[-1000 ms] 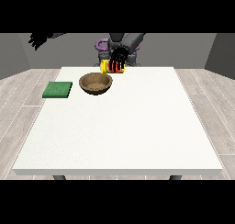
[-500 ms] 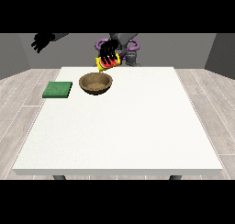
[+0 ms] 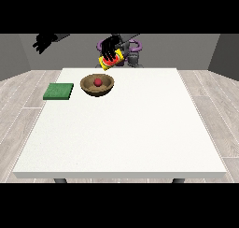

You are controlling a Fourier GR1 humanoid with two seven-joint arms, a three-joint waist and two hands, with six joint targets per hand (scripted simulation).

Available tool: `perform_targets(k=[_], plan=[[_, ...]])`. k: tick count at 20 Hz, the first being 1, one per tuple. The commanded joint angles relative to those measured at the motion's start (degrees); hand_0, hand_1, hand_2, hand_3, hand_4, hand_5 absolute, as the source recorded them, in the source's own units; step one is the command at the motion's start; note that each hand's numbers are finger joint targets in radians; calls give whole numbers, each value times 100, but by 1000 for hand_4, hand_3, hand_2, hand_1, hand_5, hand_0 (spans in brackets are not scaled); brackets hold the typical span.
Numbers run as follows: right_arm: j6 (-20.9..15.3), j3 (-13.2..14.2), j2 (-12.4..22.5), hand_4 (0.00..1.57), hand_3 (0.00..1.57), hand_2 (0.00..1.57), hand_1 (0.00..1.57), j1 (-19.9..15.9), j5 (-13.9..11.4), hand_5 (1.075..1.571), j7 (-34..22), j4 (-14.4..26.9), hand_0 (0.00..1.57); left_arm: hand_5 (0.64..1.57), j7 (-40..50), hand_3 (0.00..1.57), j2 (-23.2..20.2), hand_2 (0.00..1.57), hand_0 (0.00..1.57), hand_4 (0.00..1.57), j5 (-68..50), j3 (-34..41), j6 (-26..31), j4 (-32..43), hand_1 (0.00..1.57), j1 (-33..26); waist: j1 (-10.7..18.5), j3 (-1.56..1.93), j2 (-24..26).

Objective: Pick the cup and pour the ball into the bowl, then pick the bowl and place it on the pad

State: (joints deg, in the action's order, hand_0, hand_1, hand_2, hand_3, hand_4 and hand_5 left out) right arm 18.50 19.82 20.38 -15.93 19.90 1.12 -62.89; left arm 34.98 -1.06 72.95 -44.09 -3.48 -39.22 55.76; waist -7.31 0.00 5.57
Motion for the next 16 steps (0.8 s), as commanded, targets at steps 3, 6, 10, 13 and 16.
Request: perform_targets(k=[3, 6, 10, 13, 16], plan=[[-377, -12, -160, 737, 178, 0, 0, 141, -106, 1553, -69, -133, 0, 1561, -503, 1563, -538, 1571, 805, 1168, -1000, 1227, -1076, -704, 805, -276, 390, -17, 121], [-389, 149, -62, 740, 107, 0, 0, 394, -72, 1551, -3, -106, 0, 1556, -1131, 1079, -889, 1367, 949, 1300, -2063, 2105, -1567, -1174, 949, -797, 714, -41, 190], [-709, 50, -329, 784, 0, 0, 0, 220, -162, 1557, -6, -149, 0, 1551, -1550, 0, -651, 0, 0, 1180, -3717, 3459, -1617, -1894, 0, -682, 1057, -79, 162], [-789, 36, -301, 788, 0, 0, 0, 312, -245, 1555, -51, -139, 0, 1570, -1873, 0, -728, 0, 0, 1120, -4986, 4395, -1221, -2235, 0, -743, 1159, -83, 78], [-1060, -19, -628, 778, 0, 0, 0, 428, -342, 1558, 96, -41, 0, 1570, -2246, 0, -891, 0, 0, 1058, -6115, 5113, -522, -2523, 0, -729, 1421, -51, -112]])
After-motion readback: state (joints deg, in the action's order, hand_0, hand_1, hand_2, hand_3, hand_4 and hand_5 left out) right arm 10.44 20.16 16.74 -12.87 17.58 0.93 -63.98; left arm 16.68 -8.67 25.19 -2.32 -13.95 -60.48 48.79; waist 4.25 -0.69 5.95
